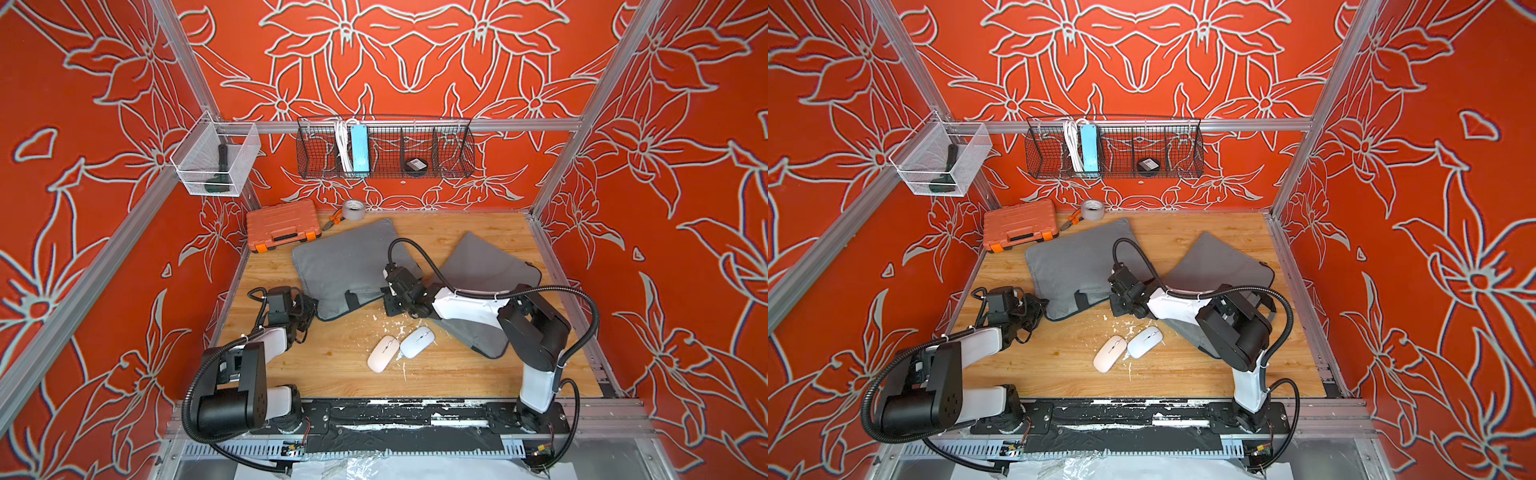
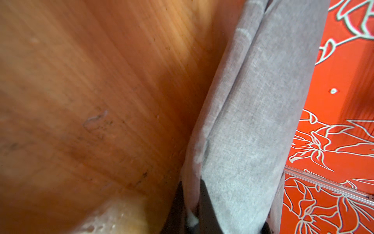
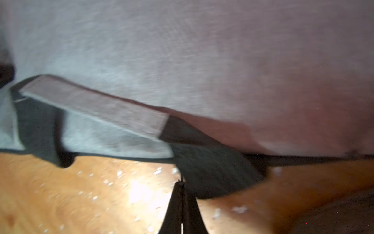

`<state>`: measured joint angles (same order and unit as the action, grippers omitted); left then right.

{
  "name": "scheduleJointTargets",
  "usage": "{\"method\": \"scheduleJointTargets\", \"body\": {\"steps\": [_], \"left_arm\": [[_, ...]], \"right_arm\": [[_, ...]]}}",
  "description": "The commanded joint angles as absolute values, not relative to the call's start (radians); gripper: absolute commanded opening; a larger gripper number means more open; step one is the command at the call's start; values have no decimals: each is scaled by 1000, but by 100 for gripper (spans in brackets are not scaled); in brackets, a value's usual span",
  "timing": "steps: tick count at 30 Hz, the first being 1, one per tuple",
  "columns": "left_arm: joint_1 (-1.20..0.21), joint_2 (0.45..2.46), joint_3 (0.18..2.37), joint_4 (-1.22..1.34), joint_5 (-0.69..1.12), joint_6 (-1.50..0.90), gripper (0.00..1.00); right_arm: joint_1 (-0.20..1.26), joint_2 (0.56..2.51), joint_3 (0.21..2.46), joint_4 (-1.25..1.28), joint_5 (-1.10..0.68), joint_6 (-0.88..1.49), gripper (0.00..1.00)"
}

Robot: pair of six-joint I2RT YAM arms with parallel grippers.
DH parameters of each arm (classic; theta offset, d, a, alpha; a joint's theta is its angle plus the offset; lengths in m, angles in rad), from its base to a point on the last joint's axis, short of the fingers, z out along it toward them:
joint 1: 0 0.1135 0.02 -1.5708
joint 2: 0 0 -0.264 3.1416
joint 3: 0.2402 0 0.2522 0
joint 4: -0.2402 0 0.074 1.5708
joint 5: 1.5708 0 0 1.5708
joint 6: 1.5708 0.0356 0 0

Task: Put the mouse into the laptop bag
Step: Unzip the zipper on the zippered laptop bag.

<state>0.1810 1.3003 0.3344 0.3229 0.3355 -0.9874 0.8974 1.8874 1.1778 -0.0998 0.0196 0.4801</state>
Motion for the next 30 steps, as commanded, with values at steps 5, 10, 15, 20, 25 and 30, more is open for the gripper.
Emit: {"method": "scheduleJointTargets", "body": {"steps": [5,10,15,20,25,30], "left_arm": [[126,1219,296,285,262,-1032,0],[120,1138,281,186,207,-1064,0],[120,945,244,133,179,-1091,0],[122,743,184,113,150,-1149,85],[160,678,246,7,102,-1104,98],[310,756,261,24,213,-1052,98]], "right_arm": [[1073,1990,1379,-149,15,489,0],[1123,2067,1497,-225,91,475,0],[1123,2068,1474,-161,48,431,0],[1123,2055,1435,-100,11,390,0],[1117,2028,1389,-90,73,395,0],[1078,1972,1294,-55,101,425,0]]}}
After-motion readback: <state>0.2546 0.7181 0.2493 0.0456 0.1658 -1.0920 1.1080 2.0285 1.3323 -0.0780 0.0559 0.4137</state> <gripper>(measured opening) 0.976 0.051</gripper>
